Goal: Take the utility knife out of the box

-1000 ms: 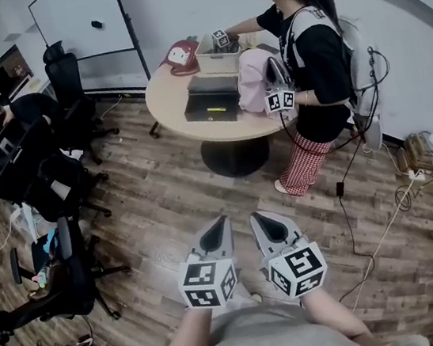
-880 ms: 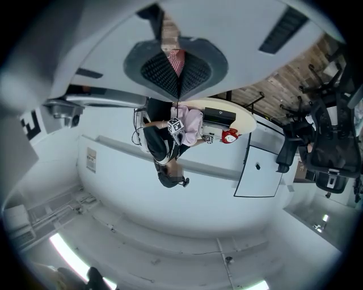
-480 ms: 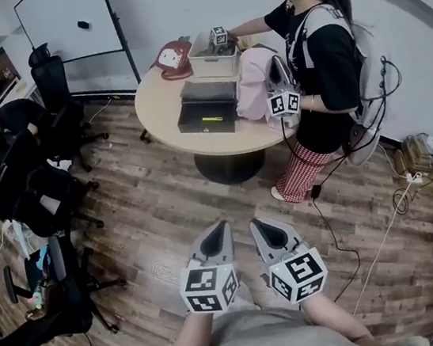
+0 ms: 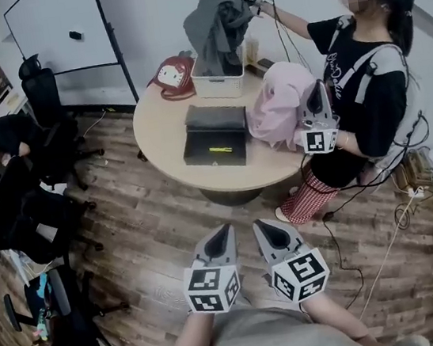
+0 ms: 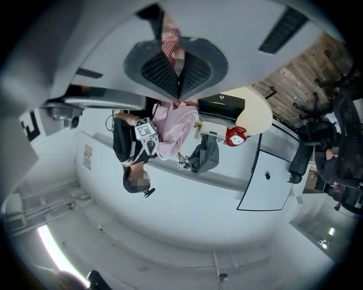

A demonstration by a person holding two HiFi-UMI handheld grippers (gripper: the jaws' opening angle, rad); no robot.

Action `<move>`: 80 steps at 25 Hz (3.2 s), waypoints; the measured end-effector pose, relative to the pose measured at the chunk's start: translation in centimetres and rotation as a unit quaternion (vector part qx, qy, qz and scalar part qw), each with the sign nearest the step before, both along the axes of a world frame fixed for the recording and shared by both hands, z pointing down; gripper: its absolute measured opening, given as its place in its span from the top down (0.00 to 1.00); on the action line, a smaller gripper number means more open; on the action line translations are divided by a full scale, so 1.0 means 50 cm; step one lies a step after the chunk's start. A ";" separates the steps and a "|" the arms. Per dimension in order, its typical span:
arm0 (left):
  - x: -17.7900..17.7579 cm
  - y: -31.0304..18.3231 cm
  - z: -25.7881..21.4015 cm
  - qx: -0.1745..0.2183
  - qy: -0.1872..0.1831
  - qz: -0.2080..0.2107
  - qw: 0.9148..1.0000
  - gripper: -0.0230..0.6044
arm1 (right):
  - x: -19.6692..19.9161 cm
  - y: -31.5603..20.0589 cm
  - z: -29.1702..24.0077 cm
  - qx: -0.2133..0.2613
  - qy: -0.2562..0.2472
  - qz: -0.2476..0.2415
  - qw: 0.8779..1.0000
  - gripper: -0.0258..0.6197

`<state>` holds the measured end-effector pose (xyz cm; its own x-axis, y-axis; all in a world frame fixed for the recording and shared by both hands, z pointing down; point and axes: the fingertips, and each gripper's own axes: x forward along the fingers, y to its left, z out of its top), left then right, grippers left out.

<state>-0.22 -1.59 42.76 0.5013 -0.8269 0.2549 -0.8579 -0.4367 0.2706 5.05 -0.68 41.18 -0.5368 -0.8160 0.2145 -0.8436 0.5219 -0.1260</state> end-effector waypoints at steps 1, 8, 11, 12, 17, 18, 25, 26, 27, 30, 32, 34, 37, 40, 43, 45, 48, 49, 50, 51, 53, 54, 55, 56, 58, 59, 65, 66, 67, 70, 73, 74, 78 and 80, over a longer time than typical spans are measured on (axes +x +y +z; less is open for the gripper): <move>-0.005 -0.022 0.000 -0.003 0.000 0.003 1.000 0.96 | -0.006 -0.023 -0.003 0.001 0.000 0.001 1.000 0.96; -0.042 -0.163 0.004 -0.009 0.001 0.025 1.000 0.96 | -0.048 -0.162 -0.008 0.006 -0.002 0.015 1.000 0.96; -0.061 -0.216 0.013 -0.011 -0.001 0.032 0.999 0.96 | -0.059 -0.216 0.005 0.003 -0.001 0.030 1.000 0.96; -0.066 -0.230 0.015 -0.012 0.000 0.034 0.999 0.96 | -0.060 -0.231 0.009 0.002 0.000 0.036 0.999 0.96; -0.089 -0.282 0.025 -0.020 0.003 0.042 0.999 0.96 | -0.067 -0.290 0.014 0.001 0.003 0.056 0.998 0.96; -0.093 -0.289 0.027 -0.022 0.003 0.043 0.999 0.96 | -0.070 -0.299 0.014 0.000 0.004 0.058 0.998 0.96; -0.110 -0.335 0.053 -0.038 0.010 0.038 0.998 0.96 | -0.066 -0.355 0.030 -0.010 0.027 0.060 0.998 0.96; -0.115 -0.344 0.057 -0.041 0.011 0.035 0.998 0.96 | -0.064 -0.366 0.035 -0.012 0.030 0.059 0.998 0.96; -0.119 -0.353 0.061 -0.044 0.011 0.032 0.998 0.96 | -0.062 -0.378 0.039 -0.014 0.033 0.057 0.998 0.96; -0.127 -0.380 0.069 -0.049 0.012 0.023 0.998 0.96 | -0.054 -0.415 0.049 -0.019 0.037 0.052 0.998 0.96; -0.131 -0.400 0.074 -0.050 0.011 0.017 0.999 0.96 | -0.048 -0.441 0.056 -0.020 0.037 0.049 0.998 0.96; -0.137 -0.420 0.081 -0.050 0.010 0.011 0.999 0.96 | -0.047 -0.469 0.063 -0.022 0.037 0.046 0.998 0.96; -0.146 -0.453 0.096 -0.056 0.006 0.003 0.998 0.96 | -0.050 -0.510 0.080 -0.027 0.044 0.039 0.998 0.96; -0.150 -0.482 0.111 -0.063 0.003 -0.001 0.998 0.96 | -0.053 -0.544 0.098 -0.033 0.048 0.034 0.998 0.96; -0.152 -0.514 0.119 -0.068 0.007 -0.004 0.998 0.96 | -0.055 -0.577 0.110 -0.038 0.054 0.029 0.997 0.96; -0.152 -0.536 0.124 -0.071 0.006 -0.004 0.997 0.96 | -0.054 -0.603 0.120 -0.042 0.061 0.027 0.997 0.96; -0.150 -0.563 0.133 -0.077 0.004 -0.004 0.997 0.96 | -0.047 -0.640 0.143 -0.054 0.077 0.023 0.995 0.96; -0.150 -0.571 0.136 -0.079 0.005 -0.005 0.997 0.96 | -0.045 -0.651 0.153 -0.059 0.086 0.020 0.994 0.96; -0.150 -0.579 0.139 -0.080 0.006 -0.007 0.997 0.96 | -0.043 -0.661 0.164 -0.064 0.095 0.016 0.993 0.96; -0.150 -0.586 0.142 -0.081 0.007 -0.008 0.997 0.96 | -0.041 -0.672 0.176 -0.069 0.105 0.012 0.992 0.96; -0.149 -0.598 0.148 -0.085 0.008 -0.010 0.996 0.96 | -0.039 -0.692 0.201 -0.080 0.125 0.003 0.989 0.96; -0.149 -0.604 0.151 -0.087 0.008 -0.010 0.996 0.96 | -0.039 -0.701 0.216 -0.087 0.136 -0.003 0.987 0.96; -0.149 -0.609 0.155 -0.089 0.008 -0.011 0.996 0.96 | -0.039 -0.709 0.231 -0.094 0.148 -0.010 0.984 0.96; -0.148 -0.615 0.158 -0.091 0.007 -0.011 0.996 0.96 | -0.041 -0.717 0.247 -0.103 0.162 -0.020 0.981 0.96; -0.148 -0.624 0.161 -0.097 0.007 -0.011 0.995 0.96 | -0.048 -0.727 0.280 -0.122 0.190 -0.044 0.973 0.96; -0.149 -0.626 0.162 -0.098 0.008 -0.011 0.995 0.96 | -0.053 -0.729 0.297 -0.133 0.203 -0.058 0.968 0.96; -0.154 -0.636 0.176 -0.104 0.011 -0.020 0.994 0.96 | -0.079 -0.729 0.381 -0.192 0.298 -0.147 0.924 0.80; -0.154 -0.637 0.178 -0.105 0.011 -0.022 0.994 0.96 | -0.083 -0.729 0.394 -0.199 0.315 -0.161 0.914 0.79; -0.155 -0.638 0.180 -0.107 0.011 -0.023 0.994 0.96 | -0.086 -0.729 0.407 -0.206 0.331 -0.172 0.904 0.79; -0.156 -0.637 0.181 -0.108 0.011 -0.025 0.994 0.96 | -0.085 -0.731 0.439 -0.230 0.370 -0.194 0.879 0.79; -0.151 -0.639 0.180 -0.106 0.011 -0.027 0.994 0.96 | -0.075 -0.737 0.459 -0.258 0.395 -0.200 0.859 0.79; -0.149 -0.640 0.180 -0.106 0.011 -0.027 0.994 0.96 | -0.074 -0.741 0.464 -0.263 0.401 -0.201 0.854 0.79; -0.147 -0.640 0.181 -0.109 0.010 -0.026 0.994 0.96 | -0.071 -0.750 0.492 -0.278 0.452 -0.219 0.819 0.79; -0.149 -0.638 0.180 -0.109 0.009 -0.028 0.994 0.96 | -0.076 -0.749 0.502 -0.290 0.459 -0.233 0.806 0.80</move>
